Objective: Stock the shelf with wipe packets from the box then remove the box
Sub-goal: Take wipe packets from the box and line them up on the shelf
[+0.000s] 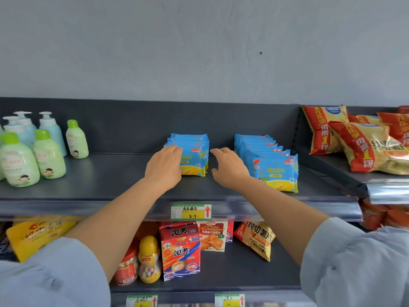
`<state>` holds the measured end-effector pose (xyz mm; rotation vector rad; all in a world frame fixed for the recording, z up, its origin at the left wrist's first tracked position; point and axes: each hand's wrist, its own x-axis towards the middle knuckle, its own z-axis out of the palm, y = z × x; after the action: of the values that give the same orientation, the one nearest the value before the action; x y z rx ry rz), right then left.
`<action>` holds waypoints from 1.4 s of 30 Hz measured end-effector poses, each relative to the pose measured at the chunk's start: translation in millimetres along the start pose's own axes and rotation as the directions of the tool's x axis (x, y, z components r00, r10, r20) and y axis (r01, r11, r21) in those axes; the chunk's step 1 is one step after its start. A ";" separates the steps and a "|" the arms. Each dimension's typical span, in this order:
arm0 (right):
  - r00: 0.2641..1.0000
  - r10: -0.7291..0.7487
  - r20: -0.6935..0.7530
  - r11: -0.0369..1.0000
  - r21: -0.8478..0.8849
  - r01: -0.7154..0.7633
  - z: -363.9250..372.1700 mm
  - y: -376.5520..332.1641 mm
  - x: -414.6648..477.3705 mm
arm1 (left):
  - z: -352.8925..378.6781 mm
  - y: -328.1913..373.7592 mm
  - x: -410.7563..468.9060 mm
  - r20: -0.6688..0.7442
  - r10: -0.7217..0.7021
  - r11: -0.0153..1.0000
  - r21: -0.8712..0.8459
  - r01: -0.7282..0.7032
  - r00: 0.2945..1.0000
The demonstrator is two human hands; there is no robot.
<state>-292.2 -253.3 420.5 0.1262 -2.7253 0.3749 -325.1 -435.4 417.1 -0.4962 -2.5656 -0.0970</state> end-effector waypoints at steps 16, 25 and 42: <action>0.988 -0.093 0.120 0.988 -0.109 0.107 -44.0 62.0 -155.4 | -44.8 130.6 -137.9 0.102 -0.112 0.993 0.040 0.108 0.988; 0.986 0.024 0.167 0.988 -0.157 0.003 -53.3 102.0 -239.6 | -43.7 194.1 -187.9 0.198 -0.018 0.998 0.059 0.006 0.980; 0.864 0.356 0.356 0.923 -0.279 -0.266 -35.5 238.0 -402.2 | 43.7 352.3 -261.6 0.379 0.271 0.956 -0.215 -0.201 0.885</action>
<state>58.3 -0.5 239.1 -0.3468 -3.1806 0.1365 -8.6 -186.5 237.3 -0.9845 -2.8857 -0.1391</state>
